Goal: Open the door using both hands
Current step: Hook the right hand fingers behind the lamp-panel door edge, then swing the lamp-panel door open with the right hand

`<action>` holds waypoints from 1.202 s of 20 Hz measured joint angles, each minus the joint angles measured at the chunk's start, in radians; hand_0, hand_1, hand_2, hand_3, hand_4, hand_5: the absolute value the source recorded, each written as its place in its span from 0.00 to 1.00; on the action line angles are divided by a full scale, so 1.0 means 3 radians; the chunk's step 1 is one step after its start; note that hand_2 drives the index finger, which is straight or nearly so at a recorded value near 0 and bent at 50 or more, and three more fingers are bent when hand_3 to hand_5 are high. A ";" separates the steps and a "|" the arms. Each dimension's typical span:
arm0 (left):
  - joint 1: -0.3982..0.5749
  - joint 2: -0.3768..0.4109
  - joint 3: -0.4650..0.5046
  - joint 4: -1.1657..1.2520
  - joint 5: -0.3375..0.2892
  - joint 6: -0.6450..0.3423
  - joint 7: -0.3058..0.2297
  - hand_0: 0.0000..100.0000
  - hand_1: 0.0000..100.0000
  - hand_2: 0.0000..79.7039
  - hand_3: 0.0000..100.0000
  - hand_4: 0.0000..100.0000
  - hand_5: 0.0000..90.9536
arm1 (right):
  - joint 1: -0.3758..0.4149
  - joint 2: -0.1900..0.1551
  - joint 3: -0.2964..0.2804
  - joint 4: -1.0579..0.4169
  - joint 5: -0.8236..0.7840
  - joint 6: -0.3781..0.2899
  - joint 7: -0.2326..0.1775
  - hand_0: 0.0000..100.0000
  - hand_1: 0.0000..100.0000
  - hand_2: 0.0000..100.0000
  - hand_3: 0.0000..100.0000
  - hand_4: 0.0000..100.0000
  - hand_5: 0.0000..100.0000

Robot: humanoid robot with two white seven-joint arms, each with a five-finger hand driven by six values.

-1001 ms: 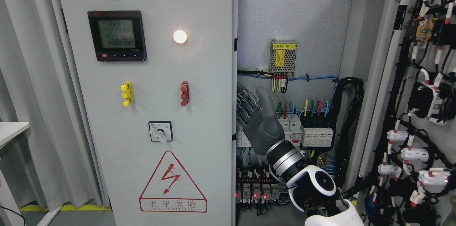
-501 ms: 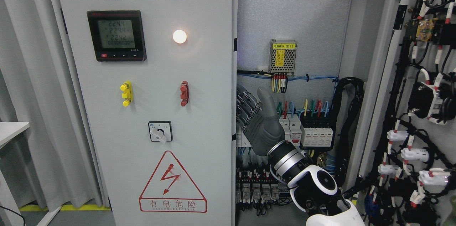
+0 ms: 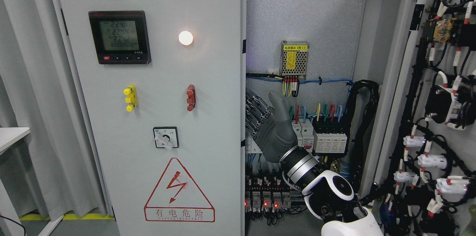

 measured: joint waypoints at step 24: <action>0.0002 0.0000 0.0001 0.0000 0.0000 0.0000 0.0000 0.30 0.00 0.03 0.03 0.04 0.00 | 0.0004 0.0002 -0.0034 -0.0012 -0.0008 -0.0027 0.0176 0.22 0.00 0.00 0.00 0.00 0.00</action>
